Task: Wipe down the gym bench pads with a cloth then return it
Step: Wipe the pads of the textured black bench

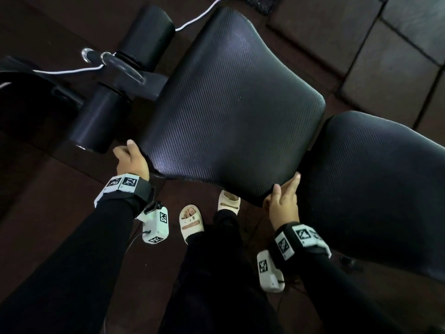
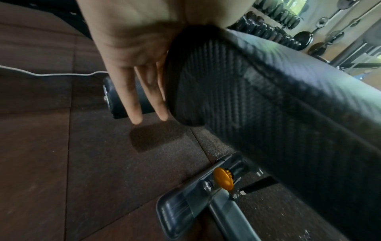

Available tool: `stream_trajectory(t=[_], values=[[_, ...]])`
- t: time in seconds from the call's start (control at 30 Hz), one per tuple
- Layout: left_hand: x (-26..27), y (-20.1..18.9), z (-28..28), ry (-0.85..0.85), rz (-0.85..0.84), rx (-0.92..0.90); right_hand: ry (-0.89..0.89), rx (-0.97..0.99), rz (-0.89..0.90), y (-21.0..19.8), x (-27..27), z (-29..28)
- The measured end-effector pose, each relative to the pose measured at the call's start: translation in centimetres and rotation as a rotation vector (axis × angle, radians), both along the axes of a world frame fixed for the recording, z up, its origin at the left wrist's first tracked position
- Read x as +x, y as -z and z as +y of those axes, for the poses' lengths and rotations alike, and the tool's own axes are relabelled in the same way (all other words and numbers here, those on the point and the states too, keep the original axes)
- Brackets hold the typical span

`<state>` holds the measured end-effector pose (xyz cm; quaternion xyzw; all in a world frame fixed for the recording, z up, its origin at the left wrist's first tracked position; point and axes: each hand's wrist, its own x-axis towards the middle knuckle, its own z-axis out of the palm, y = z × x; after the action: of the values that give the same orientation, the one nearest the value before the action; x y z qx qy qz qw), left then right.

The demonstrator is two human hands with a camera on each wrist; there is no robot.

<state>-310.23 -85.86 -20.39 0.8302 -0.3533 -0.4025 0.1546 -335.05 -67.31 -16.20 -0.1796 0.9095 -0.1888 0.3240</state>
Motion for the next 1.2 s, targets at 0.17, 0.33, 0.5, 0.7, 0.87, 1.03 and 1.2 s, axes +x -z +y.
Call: stream_trajectory(t=[0.17,0.33,0.5,0.7,0.87,1.03,1.2], values=[[0.3,-0.5,1.5,0.098,0.009,0.010,-0.071,0.072,-0.086,-1.4,-0.5,2.2],[-0.1,-1.7,4.1,0.171,0.049,-0.059,-0.287,-0.047,0.080,-3.9,-1.0,0.8],[-1.5,-2.7,6.7,0.136,0.065,-0.047,-0.602,-0.203,0.168,-5.3,-0.2,-1.9],[-3.8,-3.2,8.9,0.101,0.102,-0.006,-1.042,-0.045,0.012,-3.6,0.7,-2.5],[-7.7,-3.8,11.3,0.067,0.083,-0.051,-1.101,-0.020,0.020,-3.0,-1.4,-1.8],[-14.1,-5.2,14.2,0.260,-0.238,-0.107,-0.918,0.003,0.091,-3.0,-5.5,-3.6],[-19.9,-5.3,16.5,0.508,-0.222,-0.192,-0.967,0.136,0.070,-2.5,-8.9,-6.4]])
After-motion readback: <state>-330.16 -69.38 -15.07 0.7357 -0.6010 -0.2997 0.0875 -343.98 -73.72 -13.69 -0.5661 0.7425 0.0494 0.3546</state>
